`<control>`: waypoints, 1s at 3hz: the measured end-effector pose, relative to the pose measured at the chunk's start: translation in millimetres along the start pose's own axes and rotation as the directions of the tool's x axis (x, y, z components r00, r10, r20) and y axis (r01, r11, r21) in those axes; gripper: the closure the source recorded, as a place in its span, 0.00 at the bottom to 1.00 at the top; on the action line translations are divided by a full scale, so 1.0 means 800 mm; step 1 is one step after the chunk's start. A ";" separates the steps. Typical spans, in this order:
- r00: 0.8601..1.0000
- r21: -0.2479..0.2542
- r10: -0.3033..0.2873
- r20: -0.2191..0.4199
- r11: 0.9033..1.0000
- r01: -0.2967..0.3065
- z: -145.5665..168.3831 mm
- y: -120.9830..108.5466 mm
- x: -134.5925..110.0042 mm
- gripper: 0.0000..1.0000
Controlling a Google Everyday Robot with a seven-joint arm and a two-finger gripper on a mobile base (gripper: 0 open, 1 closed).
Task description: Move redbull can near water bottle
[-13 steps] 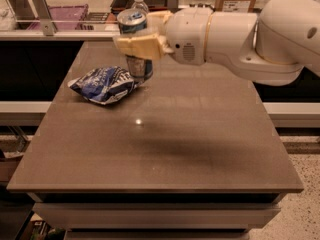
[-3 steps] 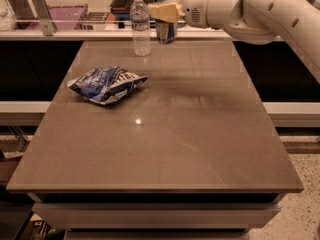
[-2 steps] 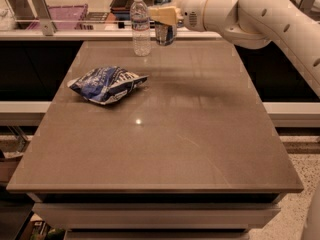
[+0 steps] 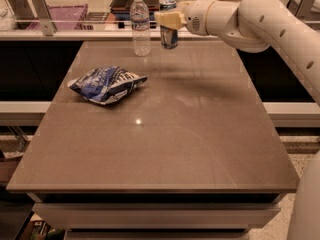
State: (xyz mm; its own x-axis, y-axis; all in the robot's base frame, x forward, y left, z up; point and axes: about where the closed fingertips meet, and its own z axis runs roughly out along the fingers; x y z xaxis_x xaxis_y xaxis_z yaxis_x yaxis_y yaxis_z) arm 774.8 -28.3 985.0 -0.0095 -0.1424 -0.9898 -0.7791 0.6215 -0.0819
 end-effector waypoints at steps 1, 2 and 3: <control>1.000 0.010 0.020 0.021 1.000 -0.021 0.005 -0.014 0.017 1.00; 0.998 0.010 0.044 0.053 0.999 -0.044 0.015 -0.026 0.036 1.00; 0.998 0.014 0.049 0.040 0.999 -0.050 0.021 -0.031 0.037 1.00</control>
Offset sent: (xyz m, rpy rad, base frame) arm 0.0268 -0.0154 -0.0314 0.0786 -0.0030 -0.0223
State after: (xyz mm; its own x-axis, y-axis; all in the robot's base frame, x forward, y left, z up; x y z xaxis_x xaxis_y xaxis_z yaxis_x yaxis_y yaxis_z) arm 804.8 -34.9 955.9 -0.0230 -0.0810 -0.9964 -0.7692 0.6381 -0.0341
